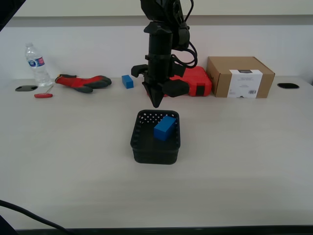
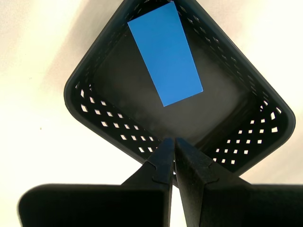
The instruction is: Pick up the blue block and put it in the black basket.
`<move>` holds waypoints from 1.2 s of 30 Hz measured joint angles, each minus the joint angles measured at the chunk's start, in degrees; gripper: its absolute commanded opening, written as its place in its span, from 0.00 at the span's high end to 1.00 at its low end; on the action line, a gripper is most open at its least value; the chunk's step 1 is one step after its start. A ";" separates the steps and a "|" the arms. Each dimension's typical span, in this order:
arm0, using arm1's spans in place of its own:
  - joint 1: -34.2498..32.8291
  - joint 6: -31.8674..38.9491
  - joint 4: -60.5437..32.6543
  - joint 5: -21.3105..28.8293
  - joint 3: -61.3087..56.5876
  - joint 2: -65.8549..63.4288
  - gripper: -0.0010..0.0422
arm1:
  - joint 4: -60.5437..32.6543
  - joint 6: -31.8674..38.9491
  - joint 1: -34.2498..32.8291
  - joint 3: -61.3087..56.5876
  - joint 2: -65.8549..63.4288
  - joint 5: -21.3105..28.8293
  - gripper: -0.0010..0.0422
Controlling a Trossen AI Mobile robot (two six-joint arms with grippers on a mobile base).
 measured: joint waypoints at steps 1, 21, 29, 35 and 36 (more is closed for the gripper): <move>-0.02 -0.02 0.00 0.00 0.00 0.00 0.98 | 0.07 0.00 0.00 0.00 0.00 0.00 0.98; -0.02 -0.02 0.00 0.00 0.00 0.00 0.98 | 2.25 0.00 0.00 0.00 0.00 0.00 0.98; 0.02 -0.02 0.00 0.00 0.00 0.00 0.98 | 2.89 0.00 0.00 0.00 0.00 0.00 0.98; 0.02 -0.02 0.00 0.00 0.00 0.00 0.98 | 3.48 0.00 0.00 0.00 0.00 0.00 0.98; 0.00 -0.02 0.00 0.00 0.00 0.00 0.98 | 3.65 0.00 0.00 0.00 0.00 0.00 0.98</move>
